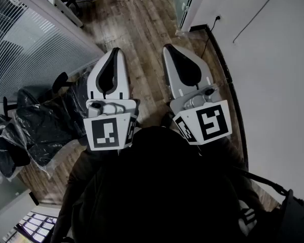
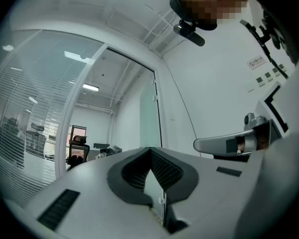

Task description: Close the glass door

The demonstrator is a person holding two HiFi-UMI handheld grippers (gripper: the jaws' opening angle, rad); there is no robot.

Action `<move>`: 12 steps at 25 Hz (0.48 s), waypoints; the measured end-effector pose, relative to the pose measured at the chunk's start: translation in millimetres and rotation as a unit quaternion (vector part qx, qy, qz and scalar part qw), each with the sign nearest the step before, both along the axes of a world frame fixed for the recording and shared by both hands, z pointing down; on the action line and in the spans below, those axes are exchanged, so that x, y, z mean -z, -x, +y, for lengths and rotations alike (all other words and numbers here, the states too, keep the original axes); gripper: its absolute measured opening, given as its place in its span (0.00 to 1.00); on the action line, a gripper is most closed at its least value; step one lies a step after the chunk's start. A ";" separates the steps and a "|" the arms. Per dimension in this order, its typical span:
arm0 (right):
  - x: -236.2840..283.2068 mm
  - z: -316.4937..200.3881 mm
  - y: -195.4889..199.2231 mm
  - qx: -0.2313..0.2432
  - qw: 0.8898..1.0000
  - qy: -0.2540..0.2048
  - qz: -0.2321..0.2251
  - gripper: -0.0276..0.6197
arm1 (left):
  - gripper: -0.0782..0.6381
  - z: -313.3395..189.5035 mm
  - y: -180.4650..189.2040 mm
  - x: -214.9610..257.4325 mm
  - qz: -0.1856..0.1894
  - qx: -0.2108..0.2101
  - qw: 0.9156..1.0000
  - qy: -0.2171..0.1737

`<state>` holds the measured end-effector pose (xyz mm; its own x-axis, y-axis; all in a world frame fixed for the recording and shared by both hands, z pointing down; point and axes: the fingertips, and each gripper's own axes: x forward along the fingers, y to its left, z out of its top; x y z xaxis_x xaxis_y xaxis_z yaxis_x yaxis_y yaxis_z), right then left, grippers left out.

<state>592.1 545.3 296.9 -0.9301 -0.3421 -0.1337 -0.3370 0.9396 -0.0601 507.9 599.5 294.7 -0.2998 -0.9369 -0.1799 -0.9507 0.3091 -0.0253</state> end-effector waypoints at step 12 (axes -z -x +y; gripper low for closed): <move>-29.0 -58.5 25.4 0.019 0.999 0.041 0.009 0.05 | 0.10 -42.2 29.2 -26.7 0.019 0.041 0.998 0.033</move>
<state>566.7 486.9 326.0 -0.9447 -0.3154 -0.0899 -0.3026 0.9440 -0.1317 478.6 557.3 321.4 -0.3809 -0.9186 -0.1053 -0.9231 0.3843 -0.0132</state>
